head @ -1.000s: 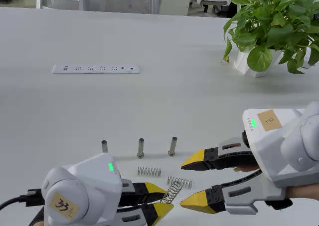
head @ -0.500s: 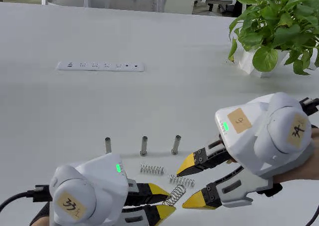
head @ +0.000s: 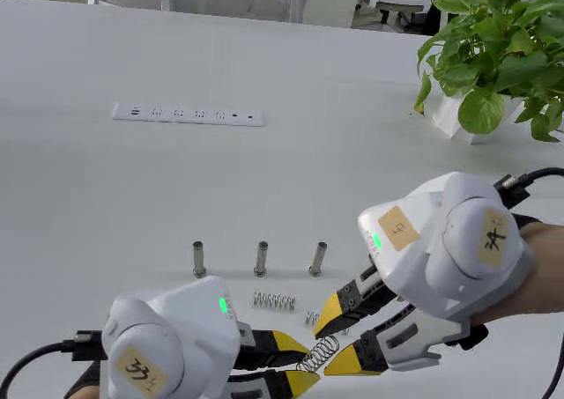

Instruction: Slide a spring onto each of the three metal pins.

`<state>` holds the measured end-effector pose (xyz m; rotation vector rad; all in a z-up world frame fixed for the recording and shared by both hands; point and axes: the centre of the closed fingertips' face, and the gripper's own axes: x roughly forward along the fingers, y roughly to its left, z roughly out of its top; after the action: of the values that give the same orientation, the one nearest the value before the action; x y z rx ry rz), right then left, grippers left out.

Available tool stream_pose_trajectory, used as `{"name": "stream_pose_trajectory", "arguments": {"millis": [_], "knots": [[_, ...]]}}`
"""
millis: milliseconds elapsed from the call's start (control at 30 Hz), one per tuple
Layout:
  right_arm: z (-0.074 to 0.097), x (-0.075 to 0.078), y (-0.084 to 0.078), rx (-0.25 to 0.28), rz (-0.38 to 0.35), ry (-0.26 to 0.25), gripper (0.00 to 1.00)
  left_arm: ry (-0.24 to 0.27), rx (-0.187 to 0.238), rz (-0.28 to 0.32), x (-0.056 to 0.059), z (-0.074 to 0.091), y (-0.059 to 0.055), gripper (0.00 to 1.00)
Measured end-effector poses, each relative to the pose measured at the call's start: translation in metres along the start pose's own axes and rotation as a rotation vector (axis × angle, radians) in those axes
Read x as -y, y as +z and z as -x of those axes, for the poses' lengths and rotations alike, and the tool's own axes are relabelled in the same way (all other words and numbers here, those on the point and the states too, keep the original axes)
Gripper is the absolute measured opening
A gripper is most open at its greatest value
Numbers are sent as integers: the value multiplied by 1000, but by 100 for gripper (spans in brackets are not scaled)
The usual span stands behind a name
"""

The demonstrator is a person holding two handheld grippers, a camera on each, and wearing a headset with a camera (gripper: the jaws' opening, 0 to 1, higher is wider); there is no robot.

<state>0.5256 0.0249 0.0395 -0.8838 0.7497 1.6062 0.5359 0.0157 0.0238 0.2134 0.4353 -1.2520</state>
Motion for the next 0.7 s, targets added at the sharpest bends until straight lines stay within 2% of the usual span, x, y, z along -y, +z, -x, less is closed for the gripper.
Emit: {"name": "stream_pose_trajectory", "arguments": {"millis": [700], "knots": [[-7, -1, 3, -33, 15, 55, 8, -14, 20, -9, 2, 0, 5, 6]]}}
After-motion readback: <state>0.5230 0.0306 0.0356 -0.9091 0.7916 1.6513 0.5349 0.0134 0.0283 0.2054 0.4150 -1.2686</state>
